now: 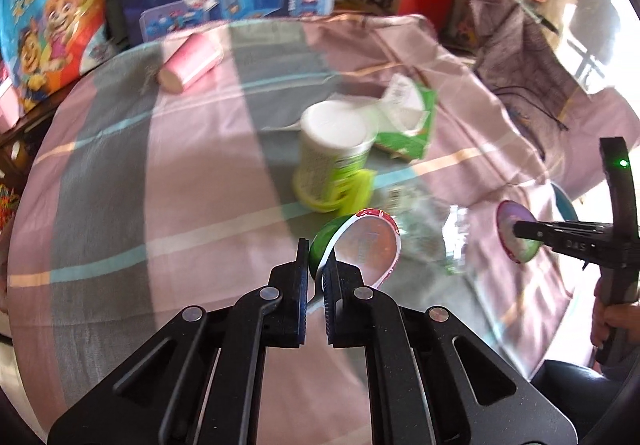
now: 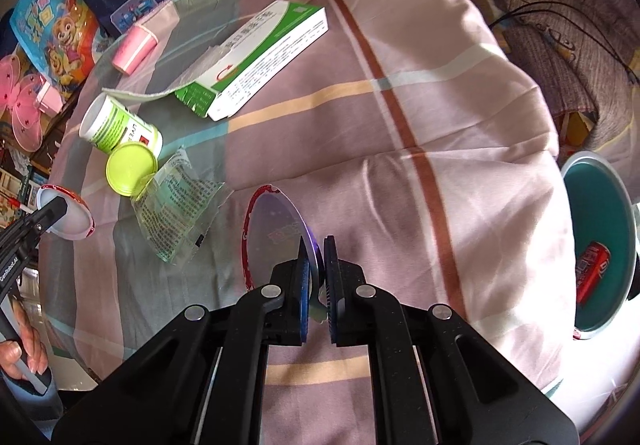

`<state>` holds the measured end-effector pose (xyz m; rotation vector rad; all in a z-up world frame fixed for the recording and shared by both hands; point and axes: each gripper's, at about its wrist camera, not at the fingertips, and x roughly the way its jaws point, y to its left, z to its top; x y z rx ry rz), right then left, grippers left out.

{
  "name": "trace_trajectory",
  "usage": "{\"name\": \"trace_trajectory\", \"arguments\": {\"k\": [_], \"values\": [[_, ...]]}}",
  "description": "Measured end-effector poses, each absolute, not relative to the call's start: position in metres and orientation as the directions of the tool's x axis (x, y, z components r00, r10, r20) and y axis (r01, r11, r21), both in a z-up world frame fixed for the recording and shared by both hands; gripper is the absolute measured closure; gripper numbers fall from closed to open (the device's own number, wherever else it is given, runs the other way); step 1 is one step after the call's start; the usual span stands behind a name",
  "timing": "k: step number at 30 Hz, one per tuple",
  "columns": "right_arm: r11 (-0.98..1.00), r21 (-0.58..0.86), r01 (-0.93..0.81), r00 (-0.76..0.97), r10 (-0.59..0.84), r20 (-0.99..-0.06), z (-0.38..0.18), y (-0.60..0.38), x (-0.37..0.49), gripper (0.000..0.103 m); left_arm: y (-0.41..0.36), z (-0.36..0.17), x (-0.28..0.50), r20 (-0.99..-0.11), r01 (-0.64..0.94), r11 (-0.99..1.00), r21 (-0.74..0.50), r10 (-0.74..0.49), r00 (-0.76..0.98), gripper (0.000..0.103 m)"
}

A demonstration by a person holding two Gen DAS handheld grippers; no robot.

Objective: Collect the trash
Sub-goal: 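Carry the cup and lid over the teal bucket with both tools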

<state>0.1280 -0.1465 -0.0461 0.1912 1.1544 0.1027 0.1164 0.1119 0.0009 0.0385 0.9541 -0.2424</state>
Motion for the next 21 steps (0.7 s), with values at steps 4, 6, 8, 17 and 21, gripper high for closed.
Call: {"name": "trace_trajectory", "arguments": {"k": [4,6,8,17,21], "values": [[0.979,0.203,0.035,0.425,0.169,-0.889,-0.038,-0.162,0.126,0.096,0.083,0.006,0.118,-0.811,0.275,0.957,-0.092,-0.232,0.538,0.096],[0.979,0.202,0.04,0.435,0.165,-0.885,-0.035,-0.169,0.123,0.096,0.069,0.007,0.118,-0.811,0.297,0.951,-0.088,-0.241,0.534,0.096],[0.978,0.203,0.045,0.446,0.162,-0.88,-0.032,-0.175,0.122,0.096,0.053,0.007,0.119,-0.813,0.322,0.943,-0.09,-0.256,0.523,0.096],[0.968,0.226,0.11,0.497,0.144,-0.856,-0.022,-0.225,0.111,0.096,-0.022,0.008,0.124,-0.823,0.436,0.892,-0.115,-0.331,0.461,0.096],[0.956,0.24,0.166,0.531,0.119,-0.839,-0.015,-0.263,0.102,0.096,-0.065,0.01,0.128,-0.825,0.492,0.861,-0.124,-0.365,0.431,0.096]]}}
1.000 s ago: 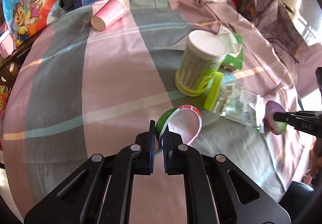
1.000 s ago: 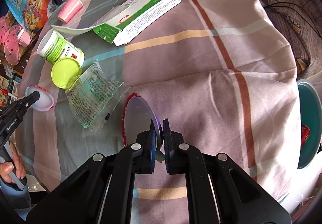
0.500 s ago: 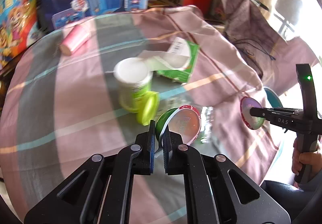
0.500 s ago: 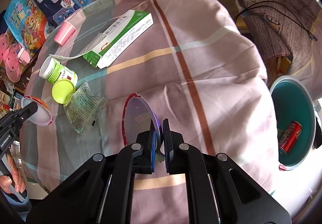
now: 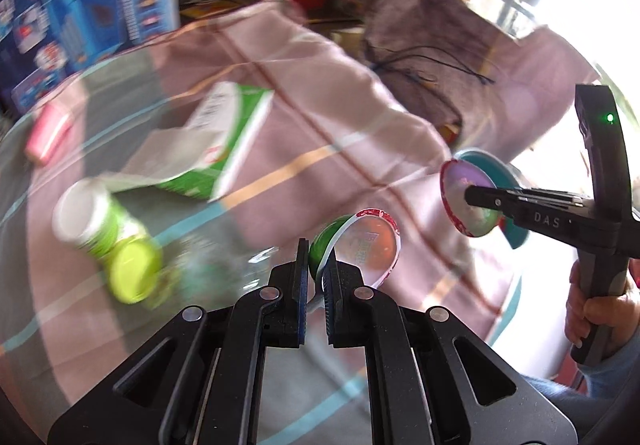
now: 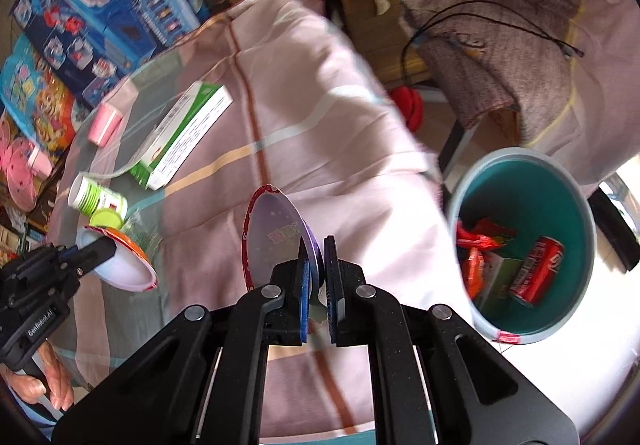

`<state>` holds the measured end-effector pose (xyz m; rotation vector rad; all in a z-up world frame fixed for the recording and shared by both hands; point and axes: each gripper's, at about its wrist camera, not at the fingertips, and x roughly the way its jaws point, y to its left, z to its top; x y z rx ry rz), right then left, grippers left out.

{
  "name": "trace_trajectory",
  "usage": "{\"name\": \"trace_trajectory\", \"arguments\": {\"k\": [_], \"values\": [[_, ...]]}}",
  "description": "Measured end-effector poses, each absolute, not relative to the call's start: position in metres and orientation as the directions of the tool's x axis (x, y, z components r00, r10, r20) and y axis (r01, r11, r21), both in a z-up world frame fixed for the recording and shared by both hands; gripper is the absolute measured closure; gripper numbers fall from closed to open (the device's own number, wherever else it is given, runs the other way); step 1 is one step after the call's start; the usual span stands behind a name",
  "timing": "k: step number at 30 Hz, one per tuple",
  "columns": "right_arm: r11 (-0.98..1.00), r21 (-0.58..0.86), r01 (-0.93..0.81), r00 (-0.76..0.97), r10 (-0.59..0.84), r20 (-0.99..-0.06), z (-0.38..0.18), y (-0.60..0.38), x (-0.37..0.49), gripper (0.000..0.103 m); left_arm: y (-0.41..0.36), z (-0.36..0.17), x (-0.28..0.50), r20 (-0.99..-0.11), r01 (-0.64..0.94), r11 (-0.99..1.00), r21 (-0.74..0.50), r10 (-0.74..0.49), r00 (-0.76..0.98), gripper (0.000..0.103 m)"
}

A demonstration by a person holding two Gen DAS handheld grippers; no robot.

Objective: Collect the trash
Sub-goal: 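Carry the cup and lid over the teal bucket with both tools, then open both tools to drop the cup and lid into the bucket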

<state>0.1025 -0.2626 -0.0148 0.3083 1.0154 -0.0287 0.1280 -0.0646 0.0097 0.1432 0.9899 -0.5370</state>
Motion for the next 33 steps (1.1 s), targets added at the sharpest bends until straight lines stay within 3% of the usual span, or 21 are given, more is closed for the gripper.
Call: {"name": "trace_trajectory", "arguments": {"k": [16,33], "values": [[0.873,0.298,0.385,0.575,0.026,-0.818,-0.02,-0.411,0.049,0.096,-0.24,0.002,0.118,-0.858,0.698,0.712,-0.081,-0.406,0.315,0.096],[0.827,0.299,0.477,0.538,-0.006,-0.843,-0.036,-0.486,0.023,0.096,-0.347,-0.028,0.111,-0.896,0.782,0.618,-0.086,-0.39,0.21,0.095]]}}
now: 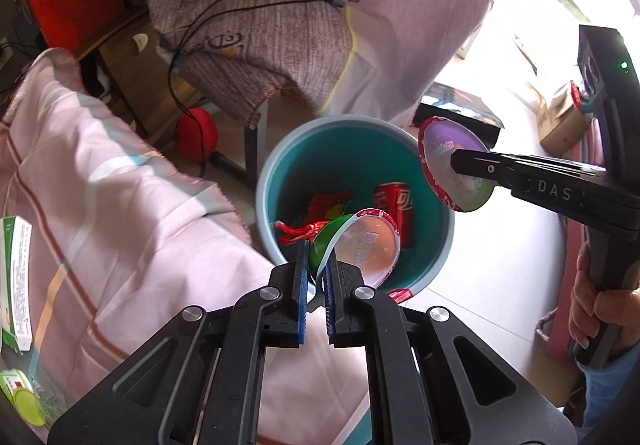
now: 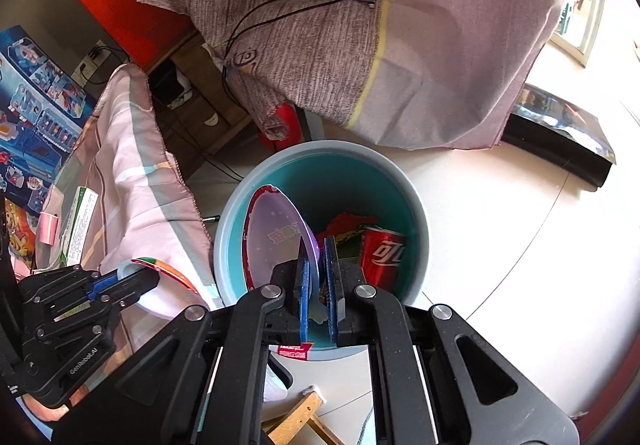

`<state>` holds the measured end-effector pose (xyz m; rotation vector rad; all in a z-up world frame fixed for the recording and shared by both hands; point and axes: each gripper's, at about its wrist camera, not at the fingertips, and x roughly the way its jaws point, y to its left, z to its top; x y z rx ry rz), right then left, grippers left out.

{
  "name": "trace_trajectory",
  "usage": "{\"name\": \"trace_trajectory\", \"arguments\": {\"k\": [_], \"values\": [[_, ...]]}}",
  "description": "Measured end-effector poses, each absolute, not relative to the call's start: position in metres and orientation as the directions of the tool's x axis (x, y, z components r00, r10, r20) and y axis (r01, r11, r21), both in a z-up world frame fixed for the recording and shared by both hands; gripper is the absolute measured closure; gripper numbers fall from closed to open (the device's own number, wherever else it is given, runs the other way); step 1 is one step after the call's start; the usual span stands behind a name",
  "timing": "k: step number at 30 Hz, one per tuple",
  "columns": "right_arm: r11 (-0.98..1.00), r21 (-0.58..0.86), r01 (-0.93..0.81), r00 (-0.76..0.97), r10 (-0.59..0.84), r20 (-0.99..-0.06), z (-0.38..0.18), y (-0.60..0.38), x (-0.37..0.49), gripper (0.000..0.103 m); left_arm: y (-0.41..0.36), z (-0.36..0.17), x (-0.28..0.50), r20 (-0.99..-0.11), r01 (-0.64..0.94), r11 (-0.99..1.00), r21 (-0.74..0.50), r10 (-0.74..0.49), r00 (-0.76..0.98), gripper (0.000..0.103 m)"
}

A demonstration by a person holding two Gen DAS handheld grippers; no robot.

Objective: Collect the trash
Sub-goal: 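Open both tools to drop the cup and lid into the bucket, then move both open tools back over the table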

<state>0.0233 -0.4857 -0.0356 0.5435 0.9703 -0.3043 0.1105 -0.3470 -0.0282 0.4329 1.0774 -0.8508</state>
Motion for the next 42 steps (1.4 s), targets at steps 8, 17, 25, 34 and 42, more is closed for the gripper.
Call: {"name": "trace_trajectory", "arguments": {"k": [8,17,25,34,42], "values": [[0.824,0.286,0.489,0.513,-0.006,-0.859,-0.04,-0.494,0.029,0.096,-0.365,-0.042,0.119,-0.905,0.776,0.62,-0.116,-0.388,0.174,0.063],[0.836,0.269,0.478,0.498,-0.005,-0.867,-0.04,-0.491,0.043,0.096,-0.355,-0.034,0.125,-0.887,0.763,0.641,-0.079,-0.395,0.24,0.012],[0.845,0.273,0.46,0.483,0.02,-0.876,-0.046,-0.479,0.056,0.077,-0.33,-0.034,0.125,-0.892,0.742,0.662,-0.103,-0.391,0.226,0.008],[0.855,0.248,0.455,0.478,0.0,-0.878,-0.037,-0.462,0.059,0.025,-0.302,-0.033,0.124,-0.892,0.716,0.686,-0.128,-0.396,0.22,0.007],[0.86,0.231,0.455,0.452,0.0,-0.892,-0.034,-0.438,0.06,0.017,-0.278,-0.032,0.121,-0.89,0.698,0.702,-0.142,-0.399,0.22,0.006]]}}
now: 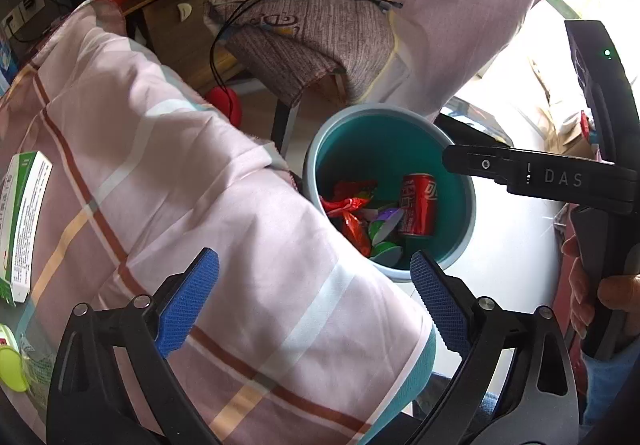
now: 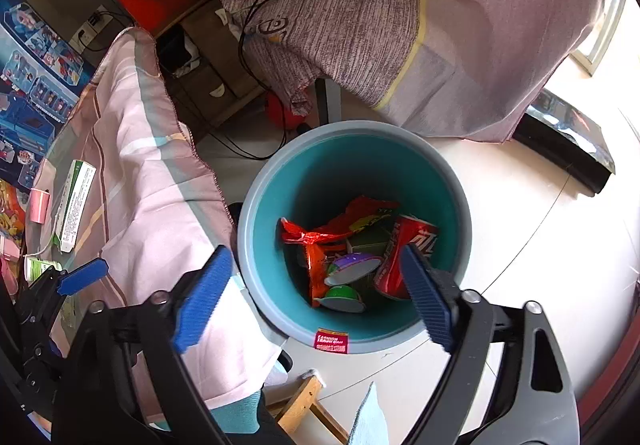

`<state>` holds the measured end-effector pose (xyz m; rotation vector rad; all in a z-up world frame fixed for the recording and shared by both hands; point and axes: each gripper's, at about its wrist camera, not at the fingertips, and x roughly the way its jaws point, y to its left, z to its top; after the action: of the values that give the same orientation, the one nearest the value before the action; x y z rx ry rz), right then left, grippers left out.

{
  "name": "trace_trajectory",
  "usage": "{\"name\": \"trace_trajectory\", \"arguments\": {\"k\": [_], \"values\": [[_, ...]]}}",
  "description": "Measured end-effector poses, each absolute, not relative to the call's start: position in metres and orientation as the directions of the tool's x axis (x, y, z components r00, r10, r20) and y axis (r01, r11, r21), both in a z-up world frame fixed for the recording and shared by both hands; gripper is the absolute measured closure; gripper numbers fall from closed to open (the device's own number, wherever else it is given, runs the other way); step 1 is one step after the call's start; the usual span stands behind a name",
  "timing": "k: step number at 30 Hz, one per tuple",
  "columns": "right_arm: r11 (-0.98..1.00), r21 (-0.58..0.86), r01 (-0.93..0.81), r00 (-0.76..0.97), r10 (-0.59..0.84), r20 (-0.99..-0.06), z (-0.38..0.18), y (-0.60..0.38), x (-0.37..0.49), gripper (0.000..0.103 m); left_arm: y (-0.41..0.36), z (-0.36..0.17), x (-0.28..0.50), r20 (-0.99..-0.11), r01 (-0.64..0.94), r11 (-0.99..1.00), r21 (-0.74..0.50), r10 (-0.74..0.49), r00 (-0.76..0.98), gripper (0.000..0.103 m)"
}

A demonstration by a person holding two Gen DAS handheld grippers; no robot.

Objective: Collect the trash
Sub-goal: 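Move both open tools back over the table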

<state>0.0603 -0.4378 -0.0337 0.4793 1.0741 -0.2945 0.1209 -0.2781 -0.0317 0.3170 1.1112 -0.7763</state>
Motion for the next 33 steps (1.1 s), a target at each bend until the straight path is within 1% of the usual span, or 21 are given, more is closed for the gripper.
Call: {"name": "trace_trajectory", "arguments": {"k": [17,26,33], "values": [[0.914,0.187,0.36,0.441,0.01,-0.897,-0.016,-0.362,0.076,0.016,-0.195,-0.017,0.114,-0.865,0.631,0.764,-0.137,-0.402,0.299,0.005],[0.949,0.159,0.273,0.437,0.025,-0.899,-0.008,-0.308,0.091,0.016,-0.124,-0.018,0.111,-0.865,0.55,0.828,-0.112,-0.354,0.356,0.005],[0.971,0.132,0.197,0.425,0.037,-0.904,-0.005,-0.26,0.107,0.016,-0.059,-0.021,0.109,-0.859,0.463,0.877,-0.126,-0.33,0.391,0.005]]}}
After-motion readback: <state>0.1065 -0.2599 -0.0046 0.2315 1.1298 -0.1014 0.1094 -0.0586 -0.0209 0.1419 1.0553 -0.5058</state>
